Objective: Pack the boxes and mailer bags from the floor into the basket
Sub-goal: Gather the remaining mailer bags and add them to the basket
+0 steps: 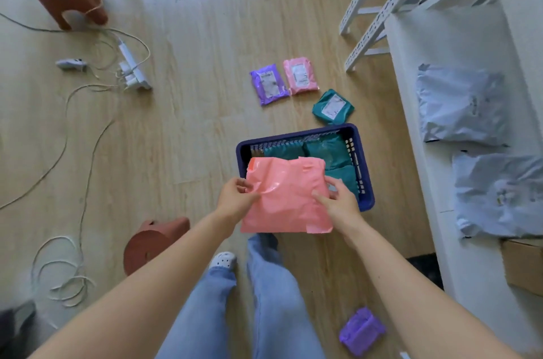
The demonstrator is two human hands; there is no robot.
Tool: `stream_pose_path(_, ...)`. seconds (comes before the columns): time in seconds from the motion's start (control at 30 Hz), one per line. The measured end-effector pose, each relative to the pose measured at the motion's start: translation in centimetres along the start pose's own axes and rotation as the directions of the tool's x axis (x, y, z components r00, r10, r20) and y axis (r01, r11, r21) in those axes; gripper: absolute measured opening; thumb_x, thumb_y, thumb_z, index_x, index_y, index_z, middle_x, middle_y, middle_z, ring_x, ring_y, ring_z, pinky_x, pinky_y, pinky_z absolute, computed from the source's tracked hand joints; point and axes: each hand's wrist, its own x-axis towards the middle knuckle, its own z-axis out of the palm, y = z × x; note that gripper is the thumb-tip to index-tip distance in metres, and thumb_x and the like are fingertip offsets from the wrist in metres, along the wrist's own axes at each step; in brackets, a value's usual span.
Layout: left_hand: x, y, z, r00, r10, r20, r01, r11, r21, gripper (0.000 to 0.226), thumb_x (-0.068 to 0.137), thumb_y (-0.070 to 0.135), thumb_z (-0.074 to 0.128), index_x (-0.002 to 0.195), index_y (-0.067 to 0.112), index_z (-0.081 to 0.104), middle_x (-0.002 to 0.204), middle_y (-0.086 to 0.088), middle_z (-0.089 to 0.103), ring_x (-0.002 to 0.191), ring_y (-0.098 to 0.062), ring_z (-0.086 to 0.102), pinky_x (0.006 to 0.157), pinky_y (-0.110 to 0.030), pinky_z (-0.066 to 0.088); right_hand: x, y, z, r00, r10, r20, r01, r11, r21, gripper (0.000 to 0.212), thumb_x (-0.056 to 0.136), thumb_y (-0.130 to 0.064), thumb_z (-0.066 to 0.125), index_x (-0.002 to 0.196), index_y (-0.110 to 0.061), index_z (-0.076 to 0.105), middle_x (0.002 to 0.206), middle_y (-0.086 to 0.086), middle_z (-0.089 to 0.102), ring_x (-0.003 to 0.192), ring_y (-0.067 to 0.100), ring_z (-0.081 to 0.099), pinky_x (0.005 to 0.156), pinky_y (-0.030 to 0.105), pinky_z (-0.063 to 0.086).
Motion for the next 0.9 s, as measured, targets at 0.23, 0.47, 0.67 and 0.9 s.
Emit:
stream_pose_path(0.23,7.0,0.2,3.3,0.996,-0.079,-0.032,0.080,0.997,0.018,0.026,0.085,0.008,0.064,0.109,0.005,0.056,0.100,-0.008,0.054,0.082,-0.017,0.053,0.059,-0.023,0.042,8.8,2.0,0.9,0.995,0.027,0.100,-0.023,0.999,-0.040,0.053,0.089,-0.012,0.063,0.138,-0.014,0.044,0.132,0.007,0.051,0.113,0.019,0.050,0.094,0.033,0.043)
stream_pose_path(0.47,16.3,-2.5,6.2,0.988,-0.147,0.039,0.143,0.986,0.086,0.027,0.087,0.006,0.060,0.112,0.009,0.048,0.107,-0.009,0.053,0.083,-0.018,0.055,0.059,-0.022,0.045,18.3,6.4,4.1,0.989,0.066,0.134,-0.060,0.997,-0.050,0.056,0.088,-0.008,0.061,0.139,-0.017,0.043,0.137,0.005,0.049,0.119,0.020,0.049,0.101,0.037,0.042)
stream_pose_path(0.67,23.8,-5.6,8.3,0.990,-0.138,0.020,0.132,0.973,0.191,0.032,0.082,-0.002,0.053,0.111,0.010,0.045,0.109,-0.008,0.052,0.078,-0.017,0.055,0.070,-0.032,0.050,24.6,9.9,8.1,0.989,0.111,0.095,-0.106,0.993,-0.054,0.047,0.088,-0.005,0.056,0.124,-0.025,0.034,0.120,0.006,0.053,0.094,0.023,0.055,0.071,0.034,0.045)
stream_pose_path(0.9,31.3,-7.4,9.6,0.999,-0.007,0.040,-0.016,0.841,0.540,0.041,0.077,-0.001,0.049,0.116,0.010,0.040,0.118,-0.011,0.048,0.096,-0.030,0.054,0.074,-0.038,0.047,30.8,12.7,12.1,0.990,0.043,0.134,-0.016,0.981,-0.194,0.066,0.083,0.000,0.055,0.138,-0.028,0.032,0.142,0.003,0.040,0.118,0.020,0.046,0.084,0.026,0.034)
